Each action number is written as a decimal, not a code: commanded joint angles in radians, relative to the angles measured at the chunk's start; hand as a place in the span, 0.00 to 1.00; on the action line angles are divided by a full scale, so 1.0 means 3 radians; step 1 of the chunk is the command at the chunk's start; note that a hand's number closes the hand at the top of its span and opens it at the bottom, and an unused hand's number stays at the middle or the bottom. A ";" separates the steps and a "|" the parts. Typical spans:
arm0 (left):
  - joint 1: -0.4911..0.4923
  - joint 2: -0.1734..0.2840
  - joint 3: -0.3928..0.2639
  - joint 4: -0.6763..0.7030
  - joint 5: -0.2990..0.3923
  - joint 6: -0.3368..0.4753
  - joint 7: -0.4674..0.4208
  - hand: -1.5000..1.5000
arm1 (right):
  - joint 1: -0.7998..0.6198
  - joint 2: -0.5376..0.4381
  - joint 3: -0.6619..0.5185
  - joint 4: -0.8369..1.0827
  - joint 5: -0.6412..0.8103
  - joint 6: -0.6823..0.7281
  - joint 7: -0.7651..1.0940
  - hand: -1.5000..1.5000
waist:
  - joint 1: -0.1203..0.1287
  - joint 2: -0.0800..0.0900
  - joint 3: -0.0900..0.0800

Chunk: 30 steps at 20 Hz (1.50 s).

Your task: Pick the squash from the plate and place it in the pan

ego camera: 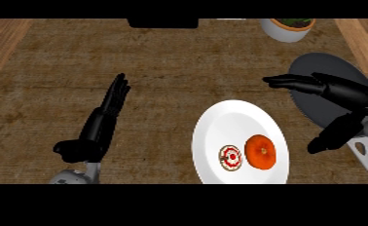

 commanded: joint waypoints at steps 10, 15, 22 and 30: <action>-0.0078 -0.0040 0.0172 0.0108 0.0023 -0.0094 -0.0059 0.50 | -0.0058 0.0169 0.1077 0.0047 0.1809 -0.0626 -0.0312 0.00 | -0.0031 -0.0004 -0.0001; 0.0247 -0.0153 0.0010 -0.0039 -0.0160 -0.0077 -0.0128 0.50 | 0.0253 0.0273 0.0994 -0.0158 0.2036 -0.0564 -0.0139 0.00 | -0.0056 -0.0018 -0.0003; -0.0010 -0.0132 0.0352 0.0169 -0.0131 -0.0294 -0.0017 0.50 | 0.0351 0.0430 0.0614 -0.0314 0.2224 -0.0200 -0.0158 0.00 | -0.0068 -0.0017 -0.0004; 0.0084 -0.0283 0.0309 0.0151 -0.0301 -0.0290 -0.0111 0.50 | 0.0404 0.0811 0.0544 -0.0051 0.2434 -0.0179 -0.0191 0.00 | -0.0067 -0.0017 -0.0004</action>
